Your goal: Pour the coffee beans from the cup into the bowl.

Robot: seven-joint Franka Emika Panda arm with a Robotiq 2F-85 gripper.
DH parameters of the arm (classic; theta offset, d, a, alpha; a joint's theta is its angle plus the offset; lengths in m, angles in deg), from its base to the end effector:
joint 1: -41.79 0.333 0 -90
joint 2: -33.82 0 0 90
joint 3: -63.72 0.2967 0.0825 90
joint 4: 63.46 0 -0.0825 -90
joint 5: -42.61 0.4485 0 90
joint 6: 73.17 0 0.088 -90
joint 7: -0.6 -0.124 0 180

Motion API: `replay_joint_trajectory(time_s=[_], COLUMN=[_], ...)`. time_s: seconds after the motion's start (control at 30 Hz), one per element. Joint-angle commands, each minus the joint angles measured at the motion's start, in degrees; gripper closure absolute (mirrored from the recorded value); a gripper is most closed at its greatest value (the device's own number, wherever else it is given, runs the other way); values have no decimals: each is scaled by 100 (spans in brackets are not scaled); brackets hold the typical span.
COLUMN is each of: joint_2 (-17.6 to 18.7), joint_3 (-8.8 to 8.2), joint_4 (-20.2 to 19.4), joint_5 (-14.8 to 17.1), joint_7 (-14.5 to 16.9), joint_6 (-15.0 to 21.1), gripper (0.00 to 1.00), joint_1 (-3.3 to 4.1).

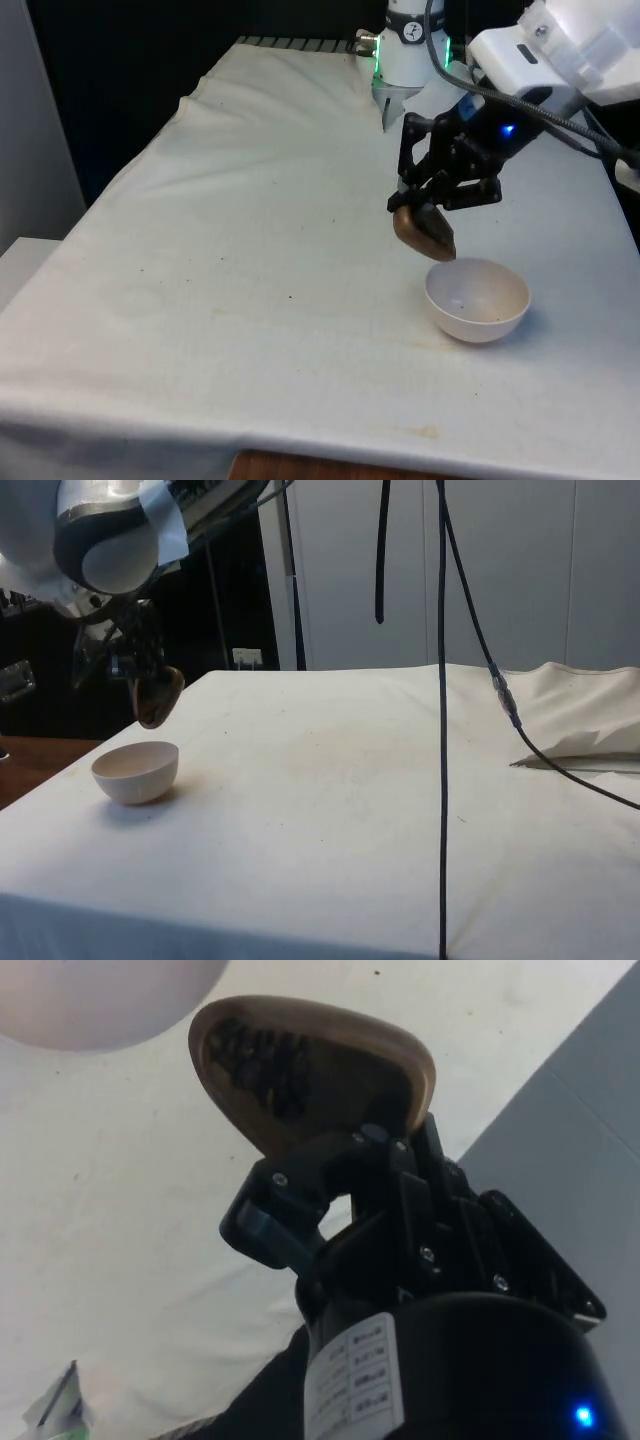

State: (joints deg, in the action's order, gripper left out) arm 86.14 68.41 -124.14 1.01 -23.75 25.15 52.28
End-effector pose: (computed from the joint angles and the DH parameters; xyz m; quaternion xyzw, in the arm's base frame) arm 0.7889 0.1190 0.2298 0.9431 0.0091 -0.0086 0.3324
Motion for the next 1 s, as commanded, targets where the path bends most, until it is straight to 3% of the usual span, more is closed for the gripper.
replay_joint_trajectory(time_s=[0.0,0.17,0.2,0.23,0.43,0.47,0.5,0.7,0.73,0.8,0.97], joint_2=[63,166,126,183,304,264,321,430,367,470,516], joint_3=[-23,11,40,23,97,132,115,315,327,395,521], joint_4=[86,201,132,223,378,309,407,596,493,647,705], joint_5=[-23,-246,-275,-286,-550,-596,-590,-837,-859,-940,-1094], joint_7=[0,-69,-80,-80,-155,-166,-166,-246,-258,-292,-384], joint_6=[-138,-264,-149,-286,-453,-321,-476,-625,-493,-659,-699], gripper=[99,99,99,99,99,99,99,99,99,99,99], joint_1=[34,69,34,74,126,80,138,195,143,223,269])
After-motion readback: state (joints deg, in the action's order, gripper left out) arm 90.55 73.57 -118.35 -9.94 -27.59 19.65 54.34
